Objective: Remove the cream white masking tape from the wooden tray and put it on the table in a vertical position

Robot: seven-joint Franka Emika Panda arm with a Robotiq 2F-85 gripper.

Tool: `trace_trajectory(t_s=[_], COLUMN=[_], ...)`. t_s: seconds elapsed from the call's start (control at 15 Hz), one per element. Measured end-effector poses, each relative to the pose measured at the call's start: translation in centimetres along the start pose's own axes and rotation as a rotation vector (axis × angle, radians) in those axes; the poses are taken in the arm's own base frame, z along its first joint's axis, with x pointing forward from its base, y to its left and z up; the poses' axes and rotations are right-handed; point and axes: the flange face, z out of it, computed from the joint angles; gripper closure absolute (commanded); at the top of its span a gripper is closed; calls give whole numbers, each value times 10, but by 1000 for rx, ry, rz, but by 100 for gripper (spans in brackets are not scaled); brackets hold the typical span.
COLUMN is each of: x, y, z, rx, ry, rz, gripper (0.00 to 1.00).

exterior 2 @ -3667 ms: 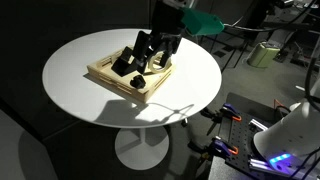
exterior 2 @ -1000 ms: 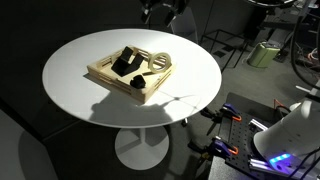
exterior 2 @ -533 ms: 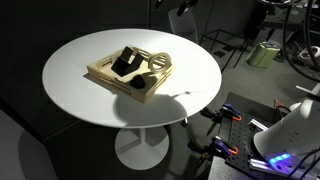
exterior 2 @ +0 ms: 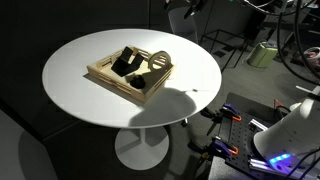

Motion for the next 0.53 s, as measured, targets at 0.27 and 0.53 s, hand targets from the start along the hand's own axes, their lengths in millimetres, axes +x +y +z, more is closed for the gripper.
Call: trace_trajectory(t_s=[0.27,0.53], x=[-3,-11], y=[3,-1], z=[4,8], rx=[6,8], ry=[12,14], rz=[50,67], gripper=[0,0])
